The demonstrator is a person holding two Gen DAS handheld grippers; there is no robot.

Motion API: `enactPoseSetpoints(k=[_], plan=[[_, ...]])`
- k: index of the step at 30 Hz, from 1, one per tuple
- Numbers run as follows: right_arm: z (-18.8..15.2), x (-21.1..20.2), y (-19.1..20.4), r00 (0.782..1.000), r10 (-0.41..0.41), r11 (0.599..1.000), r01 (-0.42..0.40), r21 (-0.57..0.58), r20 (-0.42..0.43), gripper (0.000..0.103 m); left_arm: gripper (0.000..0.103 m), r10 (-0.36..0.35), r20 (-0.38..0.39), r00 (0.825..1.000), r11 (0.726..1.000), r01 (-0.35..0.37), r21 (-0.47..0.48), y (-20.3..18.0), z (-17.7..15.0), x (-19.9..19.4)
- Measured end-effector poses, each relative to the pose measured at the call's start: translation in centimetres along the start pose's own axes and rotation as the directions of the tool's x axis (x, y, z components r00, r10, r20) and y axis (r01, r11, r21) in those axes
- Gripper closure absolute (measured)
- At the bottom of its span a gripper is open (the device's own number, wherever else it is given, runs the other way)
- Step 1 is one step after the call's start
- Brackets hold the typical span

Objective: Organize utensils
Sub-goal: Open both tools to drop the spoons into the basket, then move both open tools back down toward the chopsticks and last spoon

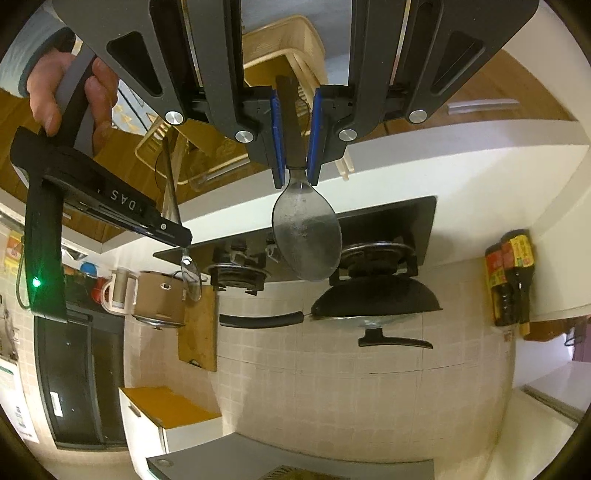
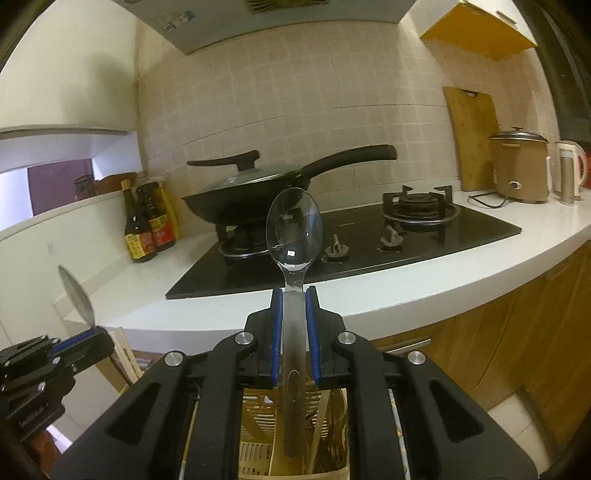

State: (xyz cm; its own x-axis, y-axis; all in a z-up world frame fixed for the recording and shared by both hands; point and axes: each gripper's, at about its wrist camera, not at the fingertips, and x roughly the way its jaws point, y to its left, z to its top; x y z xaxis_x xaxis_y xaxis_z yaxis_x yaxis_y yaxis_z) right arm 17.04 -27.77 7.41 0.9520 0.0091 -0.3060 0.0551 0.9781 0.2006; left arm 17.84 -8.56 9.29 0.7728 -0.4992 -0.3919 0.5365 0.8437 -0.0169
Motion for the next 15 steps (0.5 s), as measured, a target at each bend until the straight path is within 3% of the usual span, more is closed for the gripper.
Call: enactPoseSetpoints(k=[3, 6, 11, 15], plan=[[-0.5, -1.1, -0.1, 1.000, 0.003, 1.000, -0.003, 0.004, -0.009, 0.087, 0.088, -0.014, -0.018, 1.000, 1.000, 0.014, -0.022, 0.4, -0.5, 0.0], [-1.1, -2.8, -0.3, 1.000, -0.005, 1.000, 0.005, 0.011, -0.018, 0.060, 0.075, -0.032, -0.033, 0.999, 0.998, 0.031, -0.051, 1.1, -0.9, -0.4], [-2.6, -5.6, -0.2, 0.997, -0.016, 1.000, 0.016, 0.010, -0.071, 0.058, 0.067, -0.062, -0.036, 0.997, 0.996, 0.059, -0.071, 1.3, -1.9, -2.1], [-4.1, -7.4, 0.3, 0.985, -0.021, 1.000, 0.021, -0.001, -0.169, 0.058, 0.066, -0.069, -0.048, 0.996, 0.994, 0.064, -0.089, 1.3, -2.6, -3.7]])
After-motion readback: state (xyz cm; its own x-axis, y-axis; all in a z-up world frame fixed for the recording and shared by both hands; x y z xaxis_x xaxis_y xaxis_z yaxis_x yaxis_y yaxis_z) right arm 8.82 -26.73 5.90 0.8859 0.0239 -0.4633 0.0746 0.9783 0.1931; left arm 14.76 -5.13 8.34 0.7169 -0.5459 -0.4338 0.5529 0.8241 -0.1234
